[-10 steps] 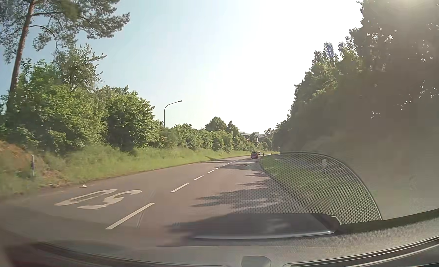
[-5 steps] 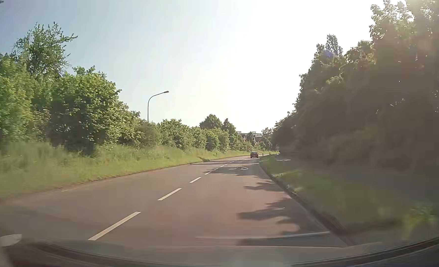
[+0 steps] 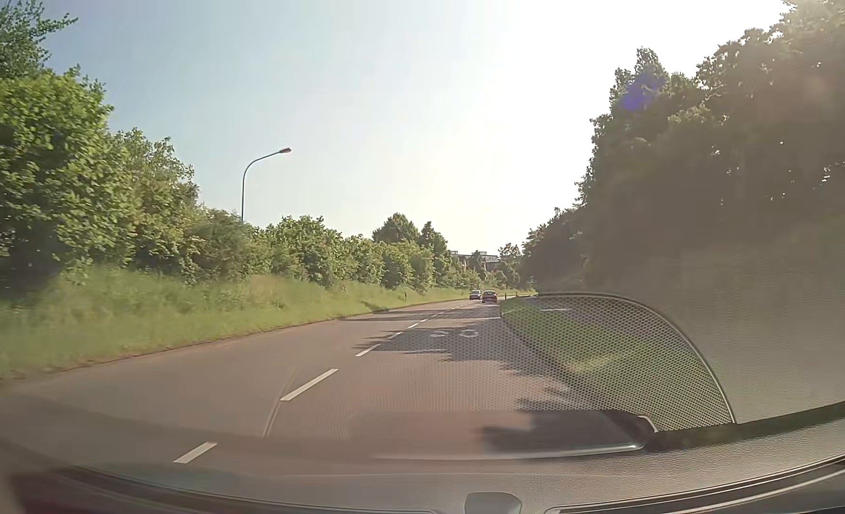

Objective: Follow the waypoints while adhering to traffic rules and regulations

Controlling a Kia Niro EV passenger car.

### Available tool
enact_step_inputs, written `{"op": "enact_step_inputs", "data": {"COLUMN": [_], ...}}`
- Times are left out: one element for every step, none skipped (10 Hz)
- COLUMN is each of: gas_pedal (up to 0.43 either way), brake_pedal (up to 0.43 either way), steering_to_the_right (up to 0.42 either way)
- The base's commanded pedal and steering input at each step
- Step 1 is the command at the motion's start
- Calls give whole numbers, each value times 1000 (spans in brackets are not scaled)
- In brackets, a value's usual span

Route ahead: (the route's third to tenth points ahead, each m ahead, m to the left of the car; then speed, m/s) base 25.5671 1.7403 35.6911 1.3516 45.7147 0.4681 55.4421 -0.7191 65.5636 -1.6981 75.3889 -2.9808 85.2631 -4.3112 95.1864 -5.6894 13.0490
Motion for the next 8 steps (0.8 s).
{"op": "enact_step_inputs", "data": {"gas_pedal": [28,28,28,28,28,28,28,28], "brake_pedal": [30,30,30,30,30,24,30,30], "steering_to_the_right": [8,8,8,8,8,8,8,8]}}
